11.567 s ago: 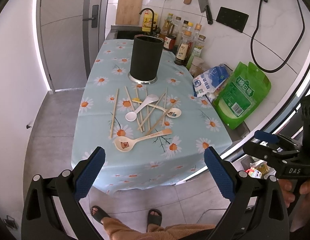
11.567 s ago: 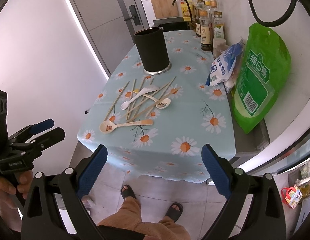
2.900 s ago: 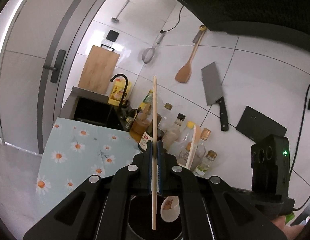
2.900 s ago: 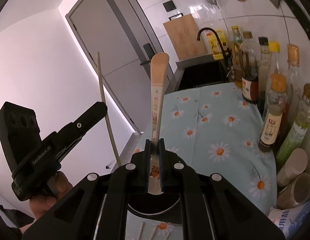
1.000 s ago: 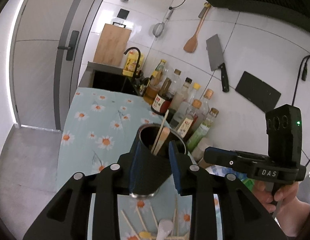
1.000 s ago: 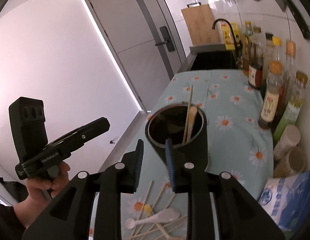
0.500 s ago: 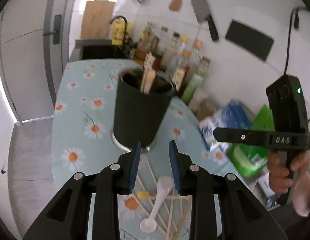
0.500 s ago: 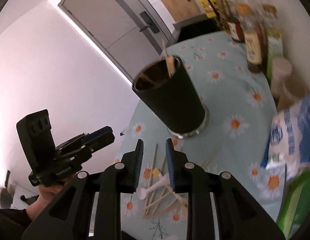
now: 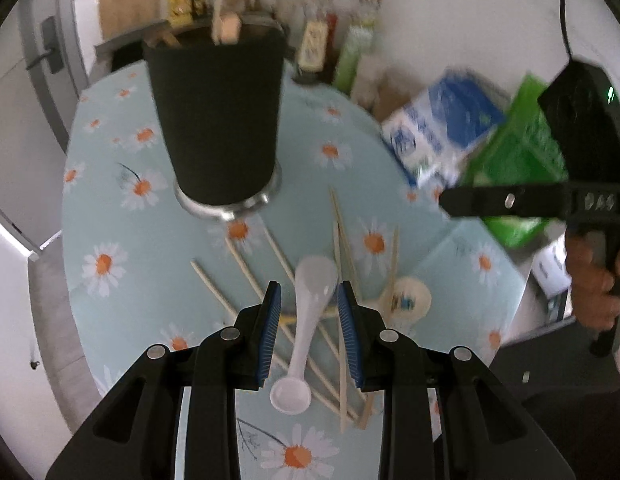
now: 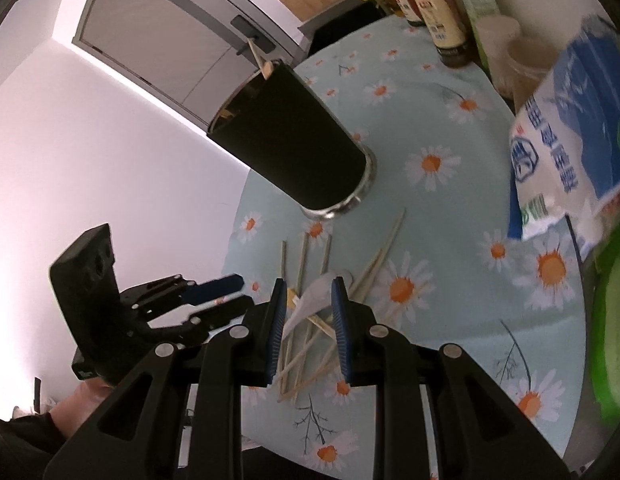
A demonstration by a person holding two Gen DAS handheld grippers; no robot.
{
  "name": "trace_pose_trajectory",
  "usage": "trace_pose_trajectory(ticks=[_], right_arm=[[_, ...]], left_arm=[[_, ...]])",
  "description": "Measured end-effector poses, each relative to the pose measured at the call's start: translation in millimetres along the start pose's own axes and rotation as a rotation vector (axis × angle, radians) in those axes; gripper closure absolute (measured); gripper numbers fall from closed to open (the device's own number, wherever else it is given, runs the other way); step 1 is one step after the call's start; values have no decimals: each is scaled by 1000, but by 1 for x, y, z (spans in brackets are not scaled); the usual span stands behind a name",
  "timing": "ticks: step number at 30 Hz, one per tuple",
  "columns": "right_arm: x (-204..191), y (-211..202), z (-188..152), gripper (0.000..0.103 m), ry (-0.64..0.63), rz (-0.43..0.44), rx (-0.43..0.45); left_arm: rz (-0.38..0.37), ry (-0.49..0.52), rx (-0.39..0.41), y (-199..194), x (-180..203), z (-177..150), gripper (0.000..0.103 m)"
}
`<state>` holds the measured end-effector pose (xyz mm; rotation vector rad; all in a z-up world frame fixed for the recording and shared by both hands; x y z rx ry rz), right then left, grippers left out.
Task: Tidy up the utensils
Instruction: 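Lower the left gripper onto the white plastic spoon and close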
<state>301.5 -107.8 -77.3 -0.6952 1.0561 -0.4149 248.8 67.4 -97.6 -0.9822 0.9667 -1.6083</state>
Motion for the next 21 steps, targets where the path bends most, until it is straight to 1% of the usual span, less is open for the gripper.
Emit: trace_pose_trajectory(ticks=[6,13,21], right_arm=[[10,4,-8,78,36,10,-12],[18,10,-13,78,63,26,-22],[27,14,-19,78,100,42,-24]], left_arm=[[1,41,-118,25,3,-5,75],[-1,56,-248,47,-1,-10,75],[20,82,-343,66,0,-5,75]])
Point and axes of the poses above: each gripper's, at about its wrist camera, not at the fingertips, and y roughly the way its jaws point, x to its right, z to its top, the point moved 3 cm from there along y, roughly the way its jaws point, and after that the axes turned 8 degrees about -x, right-handed, at the moved point
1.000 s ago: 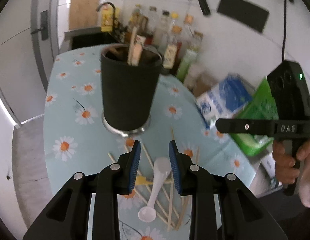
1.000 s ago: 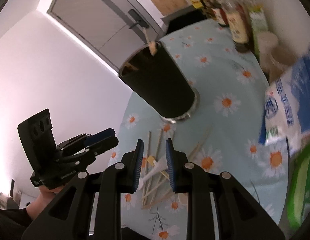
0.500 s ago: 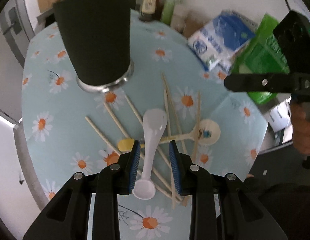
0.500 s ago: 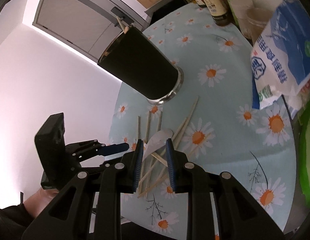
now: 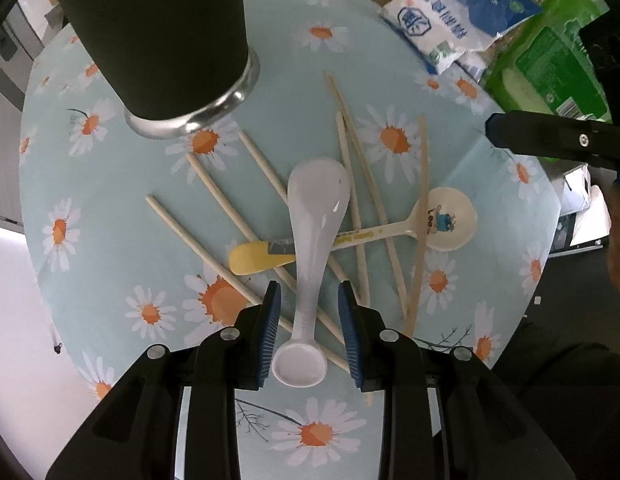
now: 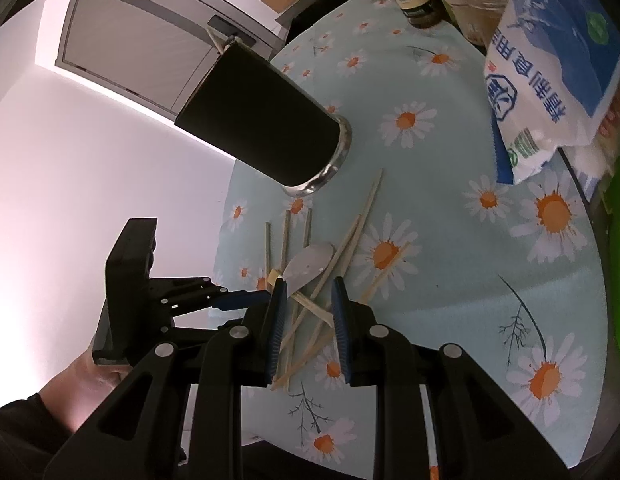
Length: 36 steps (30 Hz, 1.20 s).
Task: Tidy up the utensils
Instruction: 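Lower the left gripper onto the white plastic spoon and close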
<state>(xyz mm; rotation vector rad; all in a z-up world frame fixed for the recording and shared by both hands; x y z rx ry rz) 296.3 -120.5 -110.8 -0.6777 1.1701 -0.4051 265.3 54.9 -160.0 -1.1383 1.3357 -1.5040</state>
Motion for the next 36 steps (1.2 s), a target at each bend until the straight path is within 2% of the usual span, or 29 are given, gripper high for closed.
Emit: trace_pose_trajectory(ticks=[7,12,13,14,17,26,36], right_arm=[[6,-3,-3,78,22,9,12],[10,-7,-3,78,31,12,22],[10,-8,-3,78,31,11,23],[10,-8,-4,78,32,11,23],[12,-9,-4,79,34,14,20],[16,-5,2,78,49,25,-1],[23,12,6,78,104,67,-54]], left_arm=[[25,-2,-59,9,0,11,75],[40,8,-80,16,2,32,76],[41,15,-83,17,3,34,85],[38,23,-87,17,5,35,89],[46,35,-90,19,9,42,91],[36,20,-44,14,12,47,92],[-26,-31,18,-8,1,20,92]])
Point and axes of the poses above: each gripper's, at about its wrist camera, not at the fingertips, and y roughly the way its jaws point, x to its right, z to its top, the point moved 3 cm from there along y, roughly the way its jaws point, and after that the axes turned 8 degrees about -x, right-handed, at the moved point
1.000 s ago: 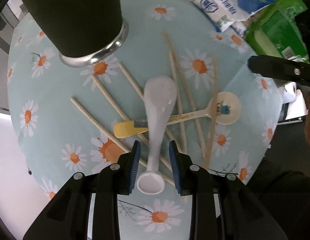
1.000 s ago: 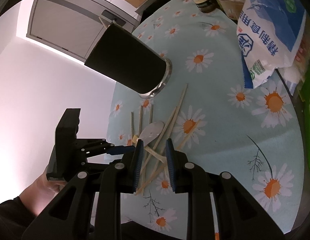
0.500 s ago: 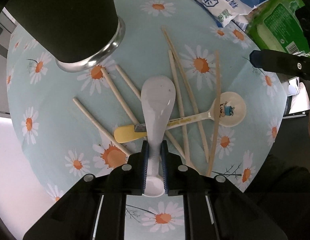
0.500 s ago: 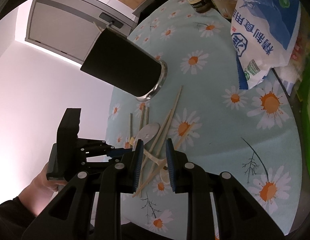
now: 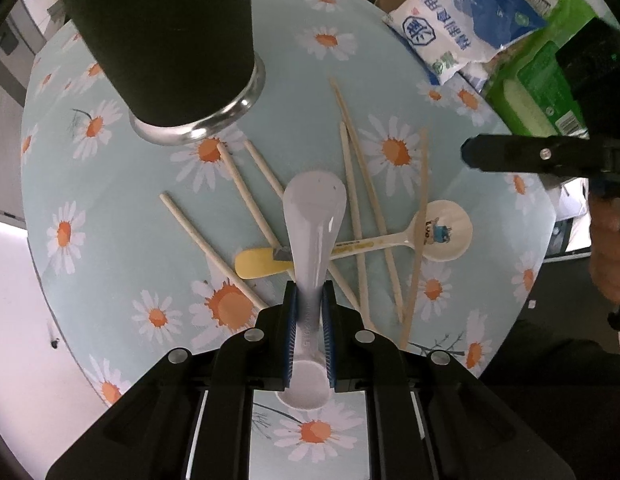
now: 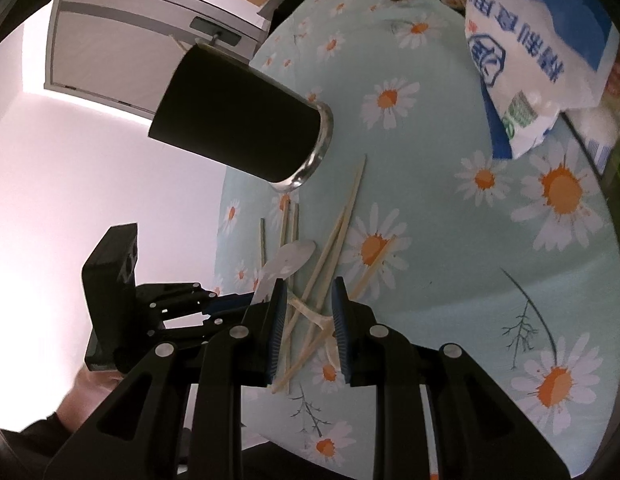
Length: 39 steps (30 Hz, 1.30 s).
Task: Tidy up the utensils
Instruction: 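Lower the left gripper onto the white plastic spoon and close, then lift the white spoon with the left gripper while the right gripper grasps a chopstick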
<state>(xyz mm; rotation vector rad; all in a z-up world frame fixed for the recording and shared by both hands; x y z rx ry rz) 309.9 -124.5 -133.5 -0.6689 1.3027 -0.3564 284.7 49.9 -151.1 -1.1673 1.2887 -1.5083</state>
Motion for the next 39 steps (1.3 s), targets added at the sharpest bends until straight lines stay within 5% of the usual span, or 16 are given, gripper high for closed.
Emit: trace_pose_trajectory(ticks=[20,33,39], right_arm=[[26,35,13,78,205,26,-80],[32,52,16,79,249,30,-112],[31,59,17,95,239,16,-110]], left_arm=[[-97,-81,144,-45,-14,-38,92],[-115,-113,150,-48,-18,-45,92],[-119,-120,150,-47,-21,-46,92]])
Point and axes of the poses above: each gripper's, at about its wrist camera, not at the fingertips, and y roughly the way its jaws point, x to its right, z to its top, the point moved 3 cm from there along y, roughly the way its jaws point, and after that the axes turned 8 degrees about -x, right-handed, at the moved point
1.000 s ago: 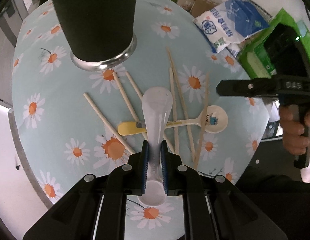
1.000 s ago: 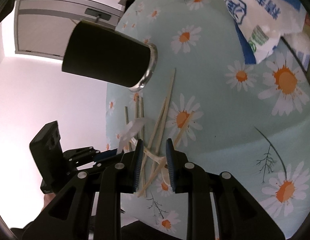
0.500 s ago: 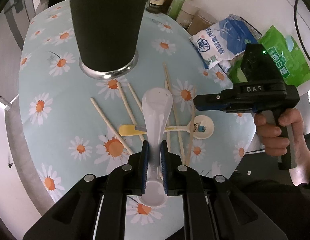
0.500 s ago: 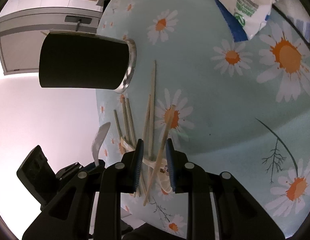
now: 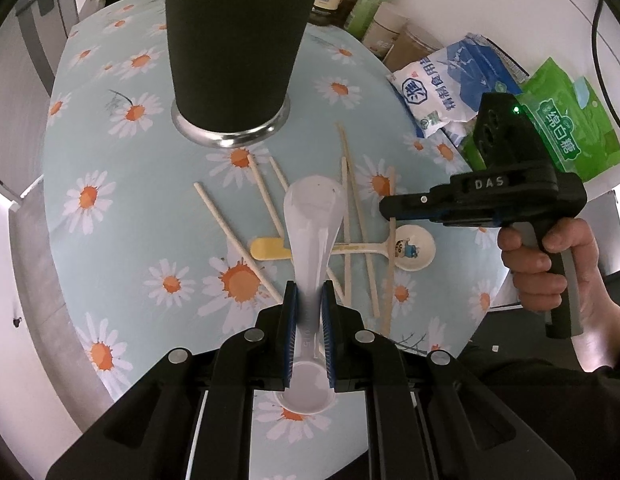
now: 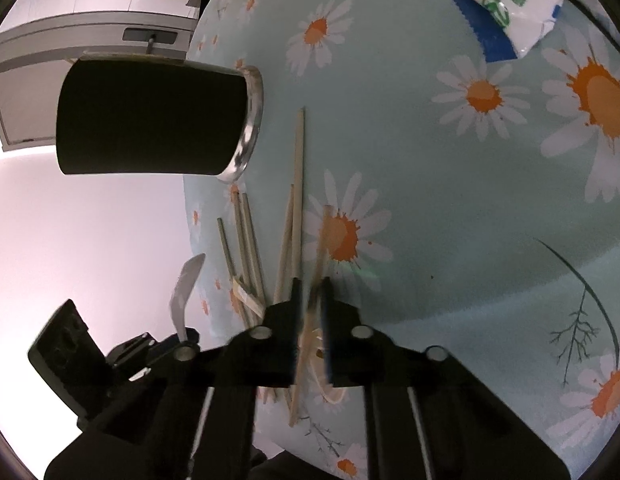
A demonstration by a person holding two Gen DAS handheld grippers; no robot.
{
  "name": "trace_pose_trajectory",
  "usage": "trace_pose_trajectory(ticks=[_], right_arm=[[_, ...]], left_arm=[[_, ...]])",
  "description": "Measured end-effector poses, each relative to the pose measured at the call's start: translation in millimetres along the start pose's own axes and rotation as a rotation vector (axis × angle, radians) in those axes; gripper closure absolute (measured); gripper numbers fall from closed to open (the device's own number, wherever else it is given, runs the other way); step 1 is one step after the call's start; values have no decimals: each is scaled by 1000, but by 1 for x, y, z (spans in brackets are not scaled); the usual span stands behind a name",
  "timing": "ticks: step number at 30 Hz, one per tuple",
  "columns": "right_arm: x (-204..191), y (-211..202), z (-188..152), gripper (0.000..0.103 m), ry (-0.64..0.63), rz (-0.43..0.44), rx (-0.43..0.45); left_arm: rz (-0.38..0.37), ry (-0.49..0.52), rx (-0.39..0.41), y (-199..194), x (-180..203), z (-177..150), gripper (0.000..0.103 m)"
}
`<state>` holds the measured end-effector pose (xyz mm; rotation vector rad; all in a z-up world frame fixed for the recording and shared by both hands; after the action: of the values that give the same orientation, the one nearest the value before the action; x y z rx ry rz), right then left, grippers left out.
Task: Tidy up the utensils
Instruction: 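Lift the white spoon with the left gripper while the right gripper grasps a chopstick, then carry the white spoon and chopstick over the black holder and lower them in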
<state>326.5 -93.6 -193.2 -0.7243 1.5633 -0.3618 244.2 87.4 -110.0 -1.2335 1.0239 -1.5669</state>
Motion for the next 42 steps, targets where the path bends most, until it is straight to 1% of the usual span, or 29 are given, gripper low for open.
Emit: trace_pose_trajectory(ticks=[2,8,12,17,22,31,39,42], right_arm=[[0,-1,0,97,-4,4,1],[-11,-7,-3,97,-47,-1,26],[-23,-17,-6,97,-87,-6,46],[-48,-32,-9,97,-174,-32,93],[-75,-48,-14,97,-265,-71,136],[-133,-73,-16,97,-434,-131,221],[-174,-93,-11,97,-547,-173,301],[-185,-98,-7,97,-576,-171,325]], left_arm=[[-2,-3,2,0,-2,-1,92],[-15,-12,17,0,-4,-3,92],[-30,-18,49,-4,-3,-4,92],[-48,-24,94,-13,-3,-4,92],[-78,-43,156,-26,-4,-3,92],[-137,-55,304,-61,-1,2,92],[-160,-52,414,-91,1,10,92],[-165,-46,458,-104,3,16,92]])
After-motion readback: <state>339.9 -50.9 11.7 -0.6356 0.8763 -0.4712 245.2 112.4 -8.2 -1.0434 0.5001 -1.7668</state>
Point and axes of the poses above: each gripper's, at about its wrist camera, not at the fingertips, and y roughly the way its jaws point, x to its right, z to its top, the point moved 3 cm from there along y, roughly the way its jaws point, and after that the axes turned 8 degrees about -x, right-handed, at the moved point
